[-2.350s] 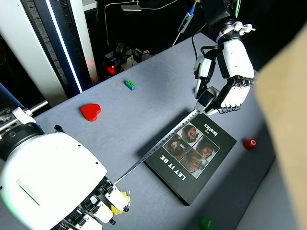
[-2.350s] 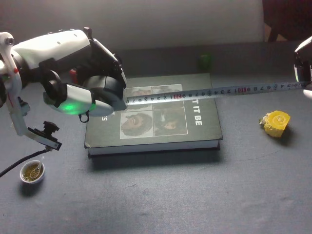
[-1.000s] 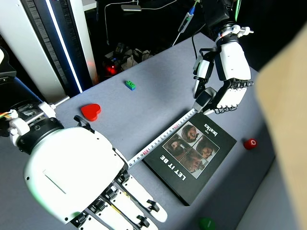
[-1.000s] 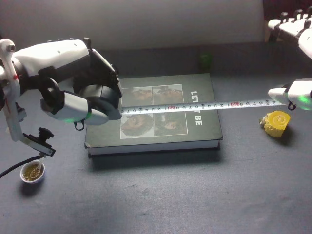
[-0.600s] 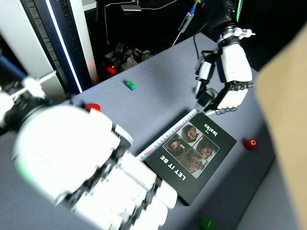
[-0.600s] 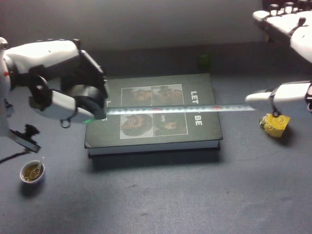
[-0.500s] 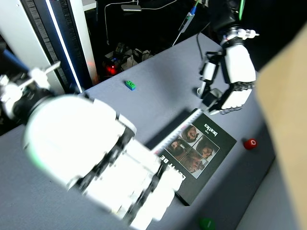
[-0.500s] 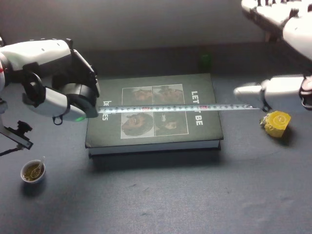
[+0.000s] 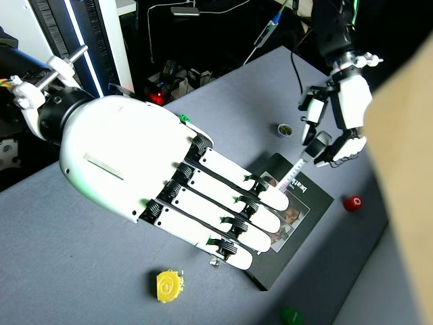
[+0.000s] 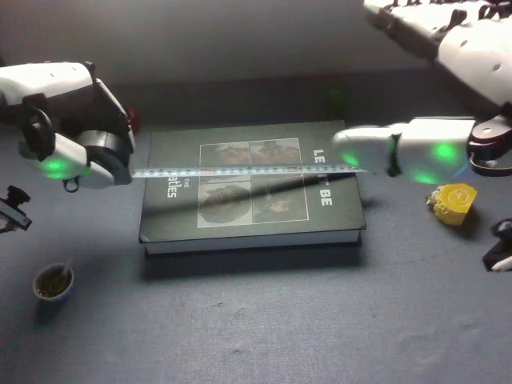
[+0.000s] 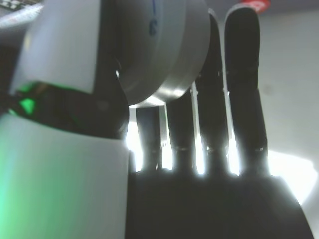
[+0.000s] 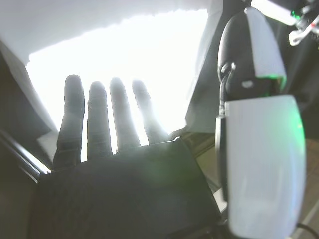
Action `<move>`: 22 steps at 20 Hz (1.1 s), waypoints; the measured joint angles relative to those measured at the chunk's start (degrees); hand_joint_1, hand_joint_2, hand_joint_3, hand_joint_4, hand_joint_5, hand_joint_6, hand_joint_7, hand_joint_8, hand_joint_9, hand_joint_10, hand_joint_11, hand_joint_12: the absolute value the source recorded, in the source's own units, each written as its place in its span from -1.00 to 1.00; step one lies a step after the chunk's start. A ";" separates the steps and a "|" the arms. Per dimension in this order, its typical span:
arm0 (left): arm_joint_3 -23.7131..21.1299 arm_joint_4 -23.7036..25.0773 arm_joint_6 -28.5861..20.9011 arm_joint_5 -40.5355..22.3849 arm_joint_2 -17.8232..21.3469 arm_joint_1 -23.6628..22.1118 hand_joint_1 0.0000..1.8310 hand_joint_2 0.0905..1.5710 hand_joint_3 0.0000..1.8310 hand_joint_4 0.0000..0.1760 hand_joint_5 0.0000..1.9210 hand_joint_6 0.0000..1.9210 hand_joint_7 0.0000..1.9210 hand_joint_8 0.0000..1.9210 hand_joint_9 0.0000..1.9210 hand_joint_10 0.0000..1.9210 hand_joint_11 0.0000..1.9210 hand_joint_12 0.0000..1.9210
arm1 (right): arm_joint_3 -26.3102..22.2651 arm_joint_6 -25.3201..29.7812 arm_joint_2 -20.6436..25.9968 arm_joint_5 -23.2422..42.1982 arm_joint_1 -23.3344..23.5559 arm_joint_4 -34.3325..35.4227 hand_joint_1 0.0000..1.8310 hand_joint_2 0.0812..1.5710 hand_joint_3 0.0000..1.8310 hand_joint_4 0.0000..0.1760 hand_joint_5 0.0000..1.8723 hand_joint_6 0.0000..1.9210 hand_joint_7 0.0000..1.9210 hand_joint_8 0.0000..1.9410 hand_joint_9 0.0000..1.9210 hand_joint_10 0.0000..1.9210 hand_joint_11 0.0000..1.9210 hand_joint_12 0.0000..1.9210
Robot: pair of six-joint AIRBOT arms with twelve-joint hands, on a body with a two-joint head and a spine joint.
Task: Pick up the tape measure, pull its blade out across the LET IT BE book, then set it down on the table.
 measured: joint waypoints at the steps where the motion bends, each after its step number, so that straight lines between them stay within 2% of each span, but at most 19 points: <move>1: 0.33 -0.37 -0.02 0.22 0.00 0.22 0.51 0.34 -1.00 -1.00 0.11 -0.29 0.15 -0.10 -0.09 0.27 -0.23 0.20 | 0.02 0.37 -0.50 -0.35 -0.42 -0.74 -0.92 0.27 -0.99 -1.00 -1.00 -1.00 -0.96 -1.00 -0.95 -1.00 -1.00 -0.43; 6: 1.73 -0.44 -0.04 0.50 -0.55 1.09 0.51 0.34 -1.00 -1.00 0.11 -0.29 0.15 -0.10 -0.09 0.26 -0.21 0.22 | 0.00 0.28 -2.51 -3.19 -2.08 -2.54 -0.94 0.28 -0.99 -1.00 -1.00 -1.00 -0.95 -1.00 -0.96 -1.00 -1.00 -0.43; 10: 2.56 0.76 -0.22 1.57 -0.70 1.49 0.51 0.34 -1.00 -1.00 0.11 -0.28 0.15 -0.10 -0.09 0.26 -0.21 0.21 | 0.02 1.16 -1.70 -4.85 -4.24 -4.74 -0.93 0.28 -0.99 -1.00 -0.99 -1.00 -0.94 -1.00 -0.95 -1.00 -1.00 -0.41; 12: 3.13 0.87 -0.26 1.95 -0.72 1.81 0.51 0.34 -1.00 -1.00 0.09 -0.27 0.14 -0.09 -0.09 0.27 -0.23 0.21 | 0.02 1.68 -1.05 -3.93 -4.55 -8.46 -0.92 0.28 -0.99 -1.00 -0.99 -1.00 -0.94 -1.00 -0.95 -1.00 -1.00 -0.41; 17: 3.45 1.31 -0.44 3.72 -1.42 2.73 0.51 0.35 -1.00 -1.00 0.08 -0.24 0.13 -0.07 -0.10 0.28 -0.23 0.21 | 0.83 4.70 1.68 3.23 -3.34 -10.67 -0.91 0.30 -0.99 -1.00 -0.99 -1.00 -0.94 -1.00 -0.95 -1.00 -1.00 -0.41; 22: 3.48 3.48 -0.44 4.11 -1.90 2.99 0.51 0.35 -1.00 -1.00 0.08 -0.24 0.12 -0.07 -0.09 0.28 -0.23 0.21 | 2.51 9.64 4.68 11.19 -1.68 -17.18 -0.91 0.30 -0.99 -1.00 -0.99 -1.00 -0.94 -1.00 -0.95 -1.00 -1.00 -0.41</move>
